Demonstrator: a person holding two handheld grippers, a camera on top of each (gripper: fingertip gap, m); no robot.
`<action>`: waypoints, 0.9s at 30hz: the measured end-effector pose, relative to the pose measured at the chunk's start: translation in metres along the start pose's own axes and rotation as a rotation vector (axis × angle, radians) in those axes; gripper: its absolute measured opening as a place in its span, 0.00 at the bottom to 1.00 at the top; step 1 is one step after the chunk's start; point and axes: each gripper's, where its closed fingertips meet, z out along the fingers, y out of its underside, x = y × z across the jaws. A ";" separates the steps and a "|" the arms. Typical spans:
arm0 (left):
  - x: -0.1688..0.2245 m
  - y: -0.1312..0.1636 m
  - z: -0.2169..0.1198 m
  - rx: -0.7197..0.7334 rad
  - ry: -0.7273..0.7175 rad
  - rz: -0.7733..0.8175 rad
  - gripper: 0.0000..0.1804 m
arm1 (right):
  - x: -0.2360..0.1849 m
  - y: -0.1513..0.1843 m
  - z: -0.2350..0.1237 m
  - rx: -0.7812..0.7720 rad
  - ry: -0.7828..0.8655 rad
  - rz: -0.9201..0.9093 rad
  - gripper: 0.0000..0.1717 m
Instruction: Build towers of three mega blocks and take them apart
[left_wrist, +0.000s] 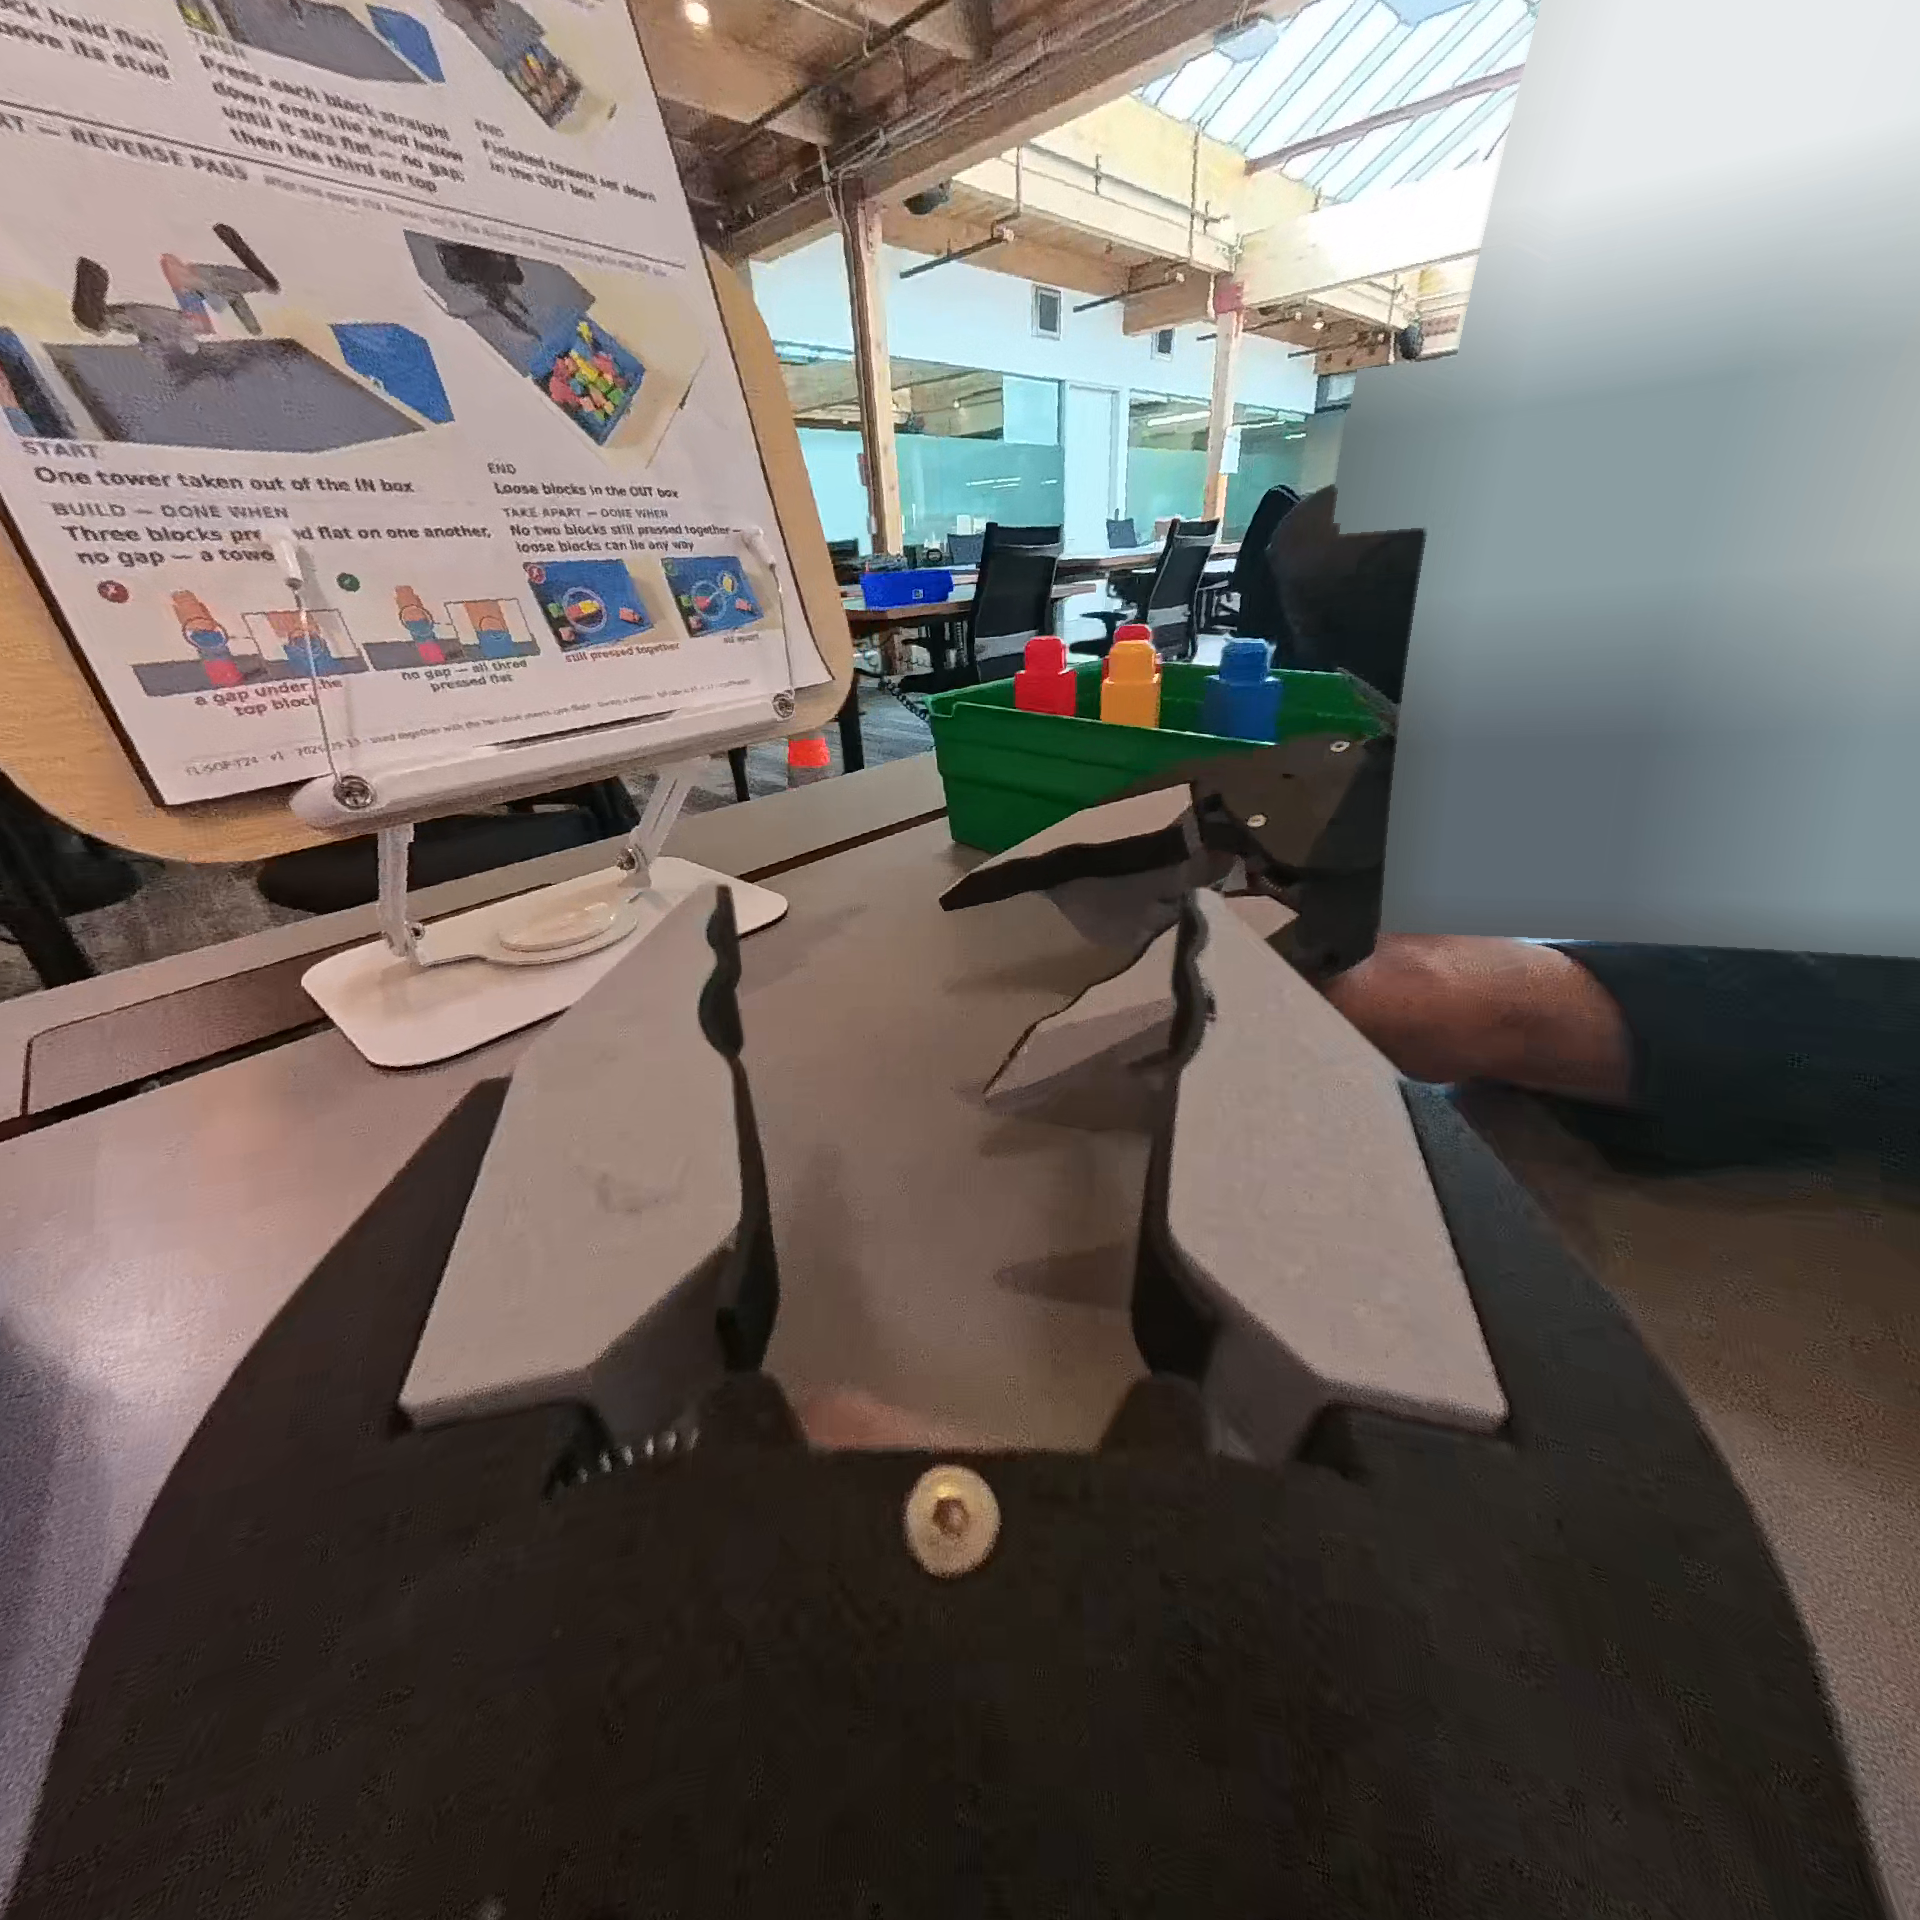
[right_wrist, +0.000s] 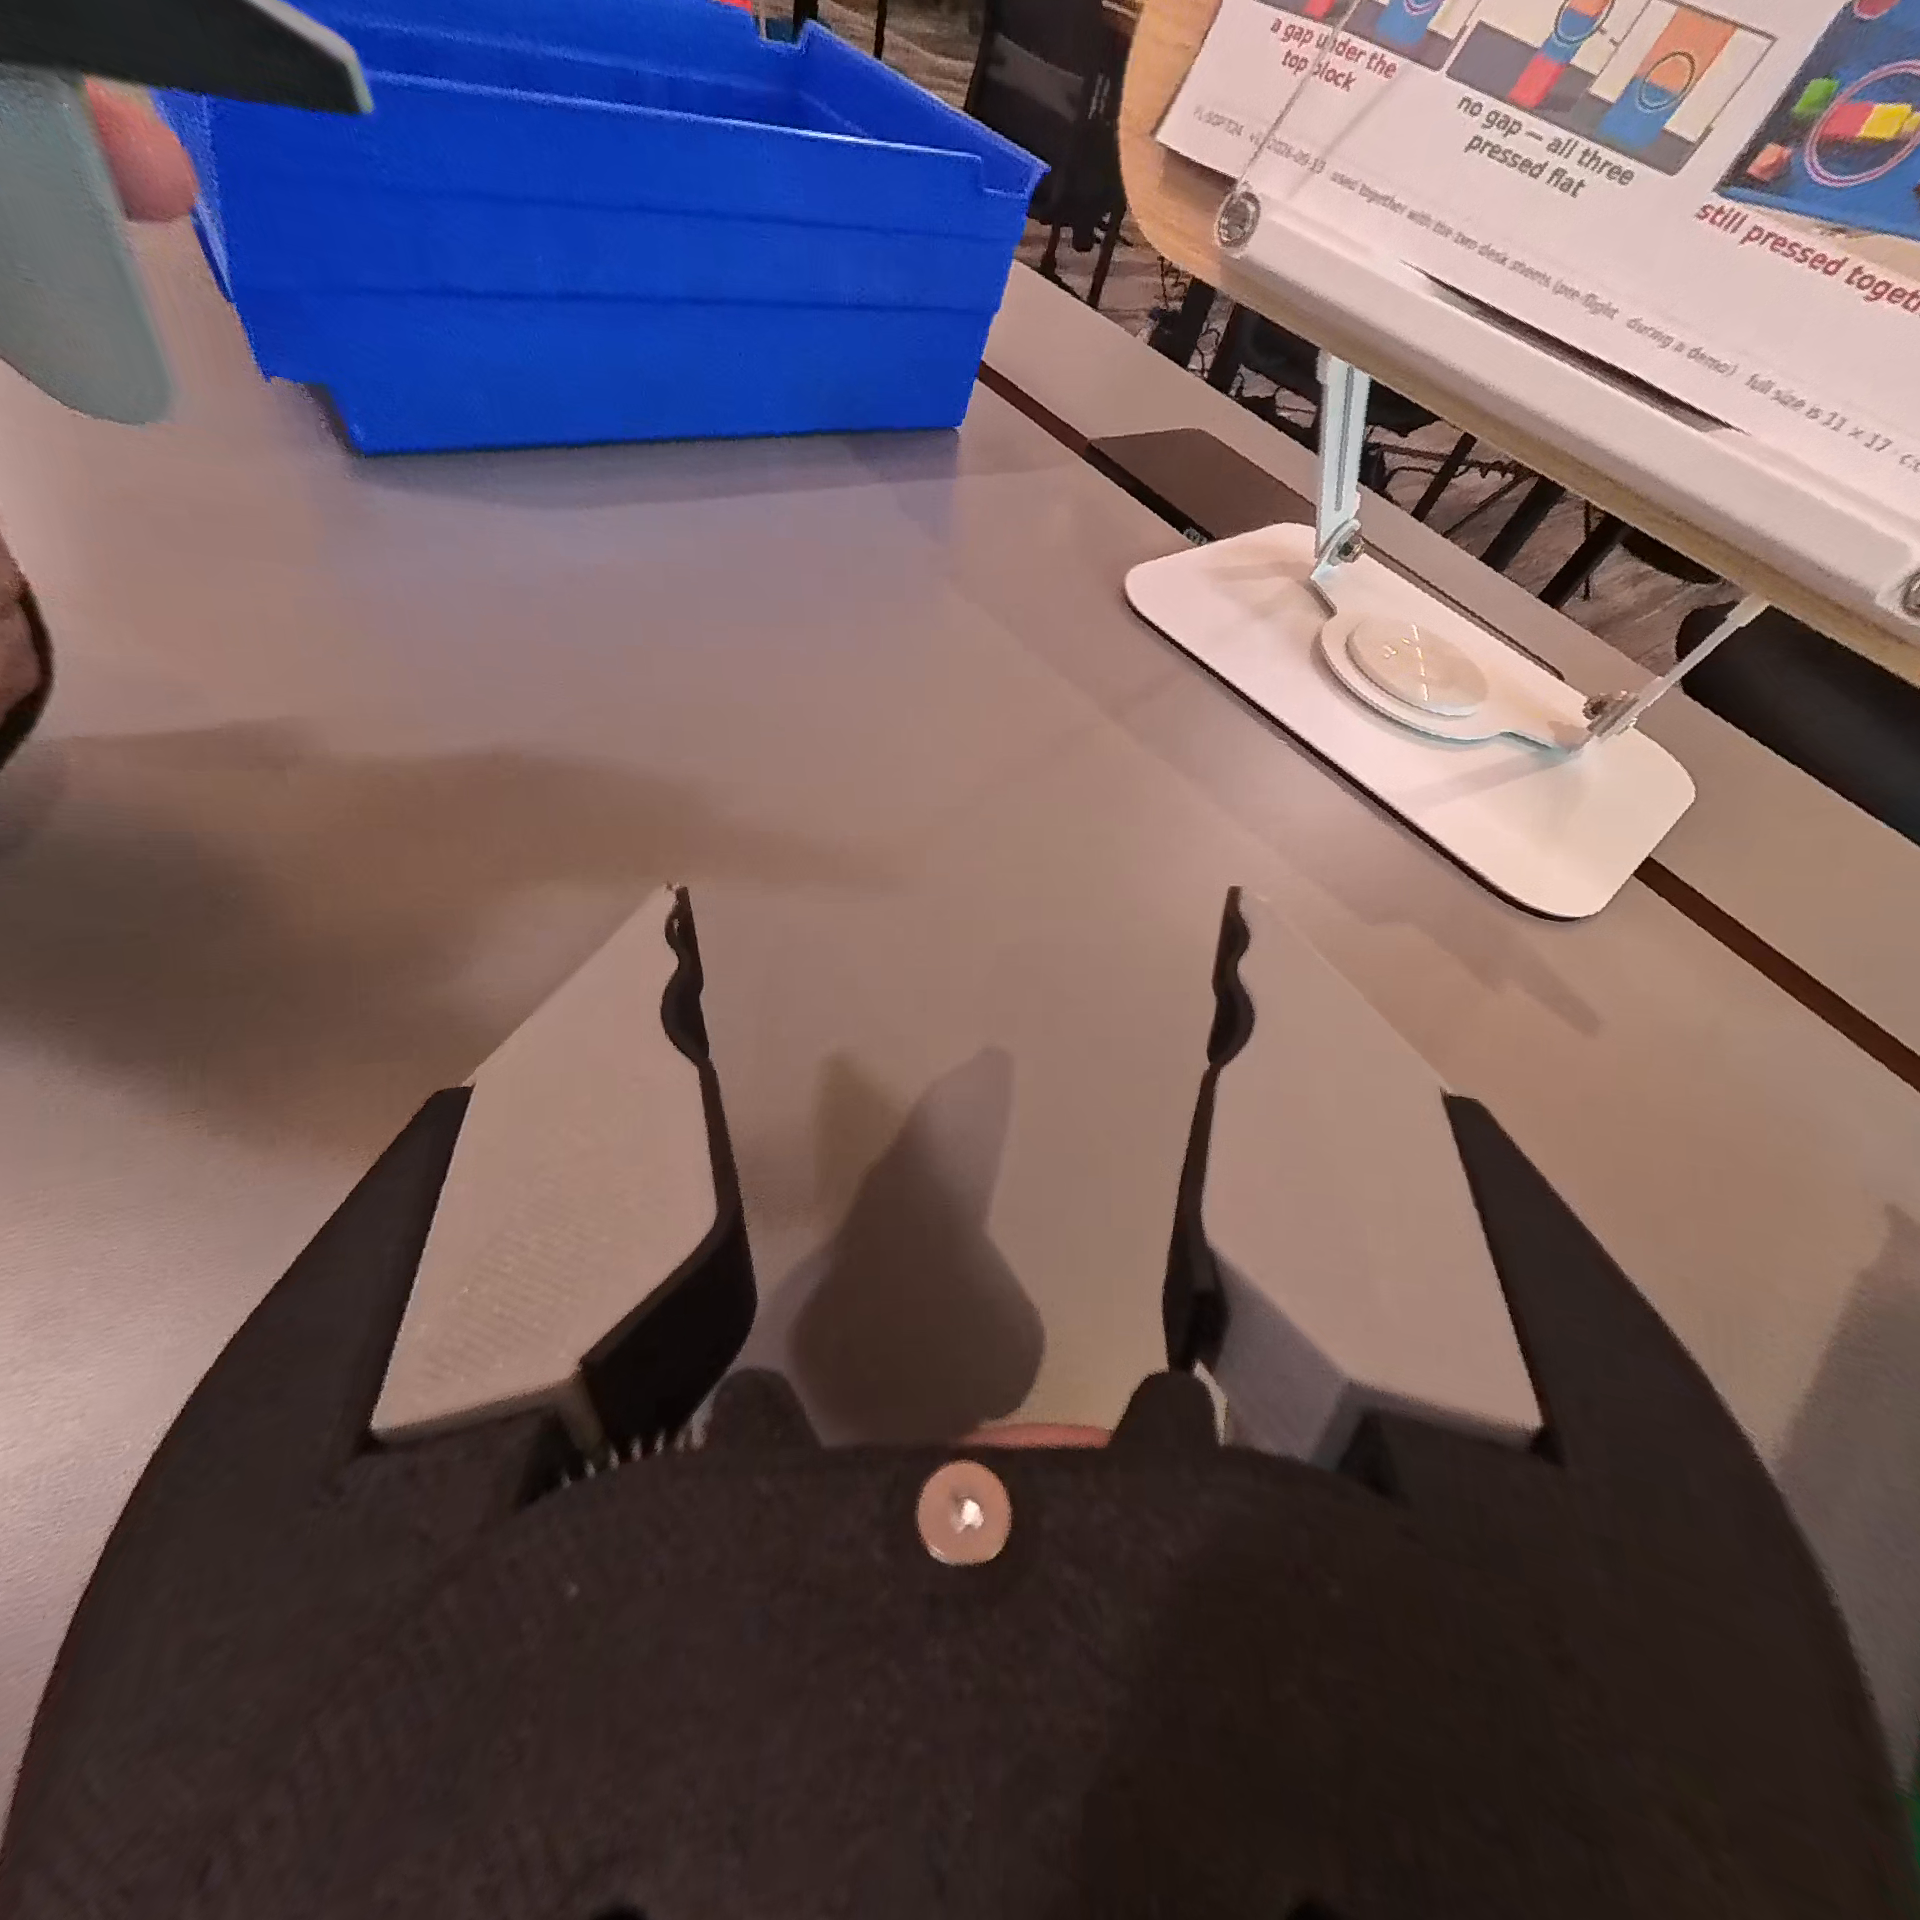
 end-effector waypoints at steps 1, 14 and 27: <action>0.001 0.002 0.001 0.001 0.004 -0.003 0.46 | -0.003 -0.001 -0.001 0.008 -0.009 0.002 0.55; -0.002 0.000 0.004 0.006 -0.014 0.048 0.44 | -0.012 0.000 -0.001 -0.012 -0.012 -0.057 0.54; -0.012 0.023 0.007 -0.102 -0.017 0.067 0.42 | 0.008 -0.002 -0.005 0.018 0.073 -0.077 0.49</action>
